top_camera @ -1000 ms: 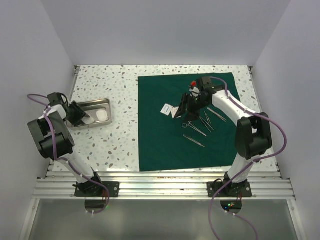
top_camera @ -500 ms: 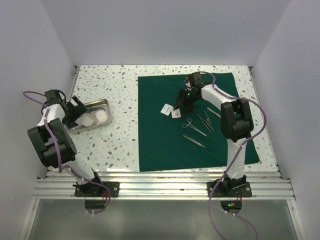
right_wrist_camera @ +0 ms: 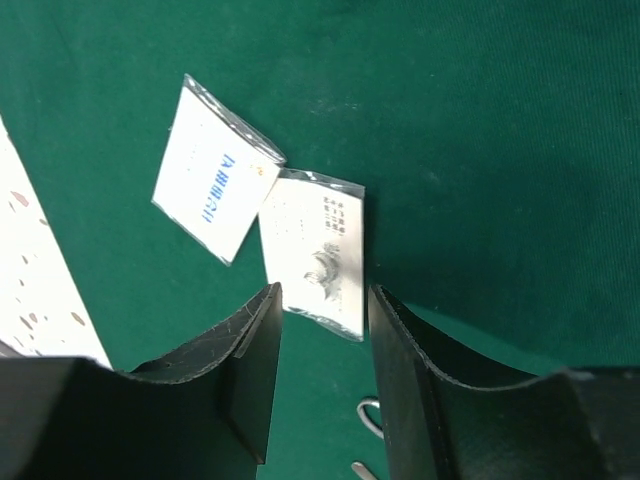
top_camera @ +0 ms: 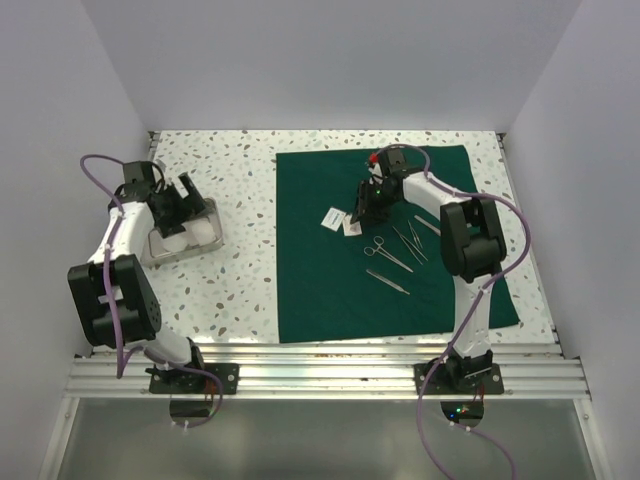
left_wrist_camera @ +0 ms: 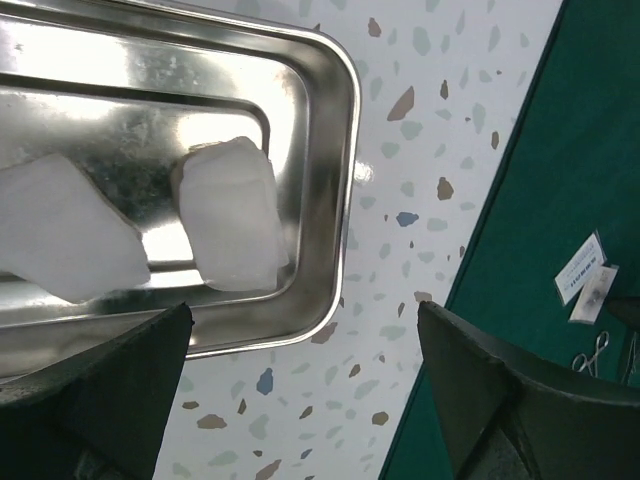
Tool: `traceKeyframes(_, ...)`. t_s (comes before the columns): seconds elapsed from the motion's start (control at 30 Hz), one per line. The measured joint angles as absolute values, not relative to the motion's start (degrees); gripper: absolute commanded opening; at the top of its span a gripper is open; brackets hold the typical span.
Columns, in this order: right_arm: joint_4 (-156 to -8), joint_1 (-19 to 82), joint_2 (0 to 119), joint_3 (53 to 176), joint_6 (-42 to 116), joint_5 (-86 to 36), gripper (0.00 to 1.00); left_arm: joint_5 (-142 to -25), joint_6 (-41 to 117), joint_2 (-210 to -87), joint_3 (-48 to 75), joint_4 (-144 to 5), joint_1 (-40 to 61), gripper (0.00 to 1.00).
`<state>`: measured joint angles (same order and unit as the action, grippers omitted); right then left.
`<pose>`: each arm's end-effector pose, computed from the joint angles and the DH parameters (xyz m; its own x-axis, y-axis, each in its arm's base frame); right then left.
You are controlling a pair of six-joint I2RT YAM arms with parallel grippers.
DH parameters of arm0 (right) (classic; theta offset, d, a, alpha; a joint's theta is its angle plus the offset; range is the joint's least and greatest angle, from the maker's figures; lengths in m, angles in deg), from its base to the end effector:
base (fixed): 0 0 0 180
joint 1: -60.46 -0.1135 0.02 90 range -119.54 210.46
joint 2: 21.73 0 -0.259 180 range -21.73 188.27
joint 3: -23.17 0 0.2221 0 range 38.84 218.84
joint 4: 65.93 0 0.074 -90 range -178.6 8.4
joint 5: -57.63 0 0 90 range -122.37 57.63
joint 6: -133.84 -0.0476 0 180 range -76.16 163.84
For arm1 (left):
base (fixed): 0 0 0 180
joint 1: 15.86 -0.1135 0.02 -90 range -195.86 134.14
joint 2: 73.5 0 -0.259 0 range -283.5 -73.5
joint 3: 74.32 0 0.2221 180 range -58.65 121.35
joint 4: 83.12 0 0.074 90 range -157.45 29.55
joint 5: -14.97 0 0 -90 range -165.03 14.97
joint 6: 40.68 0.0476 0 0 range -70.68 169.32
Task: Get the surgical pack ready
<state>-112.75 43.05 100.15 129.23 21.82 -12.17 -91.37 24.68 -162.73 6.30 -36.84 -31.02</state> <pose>0.4006 0.1429 0.1675 -0.9477 0.0716 -0.3111 -0.0830 0.8858 0.4566 0.2978 0.0668 0.2413 -0.6782 -0.5982 -0.4268 -0.4153 0.7911 -0.4490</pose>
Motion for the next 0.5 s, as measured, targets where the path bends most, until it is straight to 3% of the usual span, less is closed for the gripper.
traceKeyframes(0.5,-109.3,44.0,102.2,128.2,22.9,-6.3,0.31,-96.7,23.3,-160.8,6.1,-37.7,-27.2,0.99)
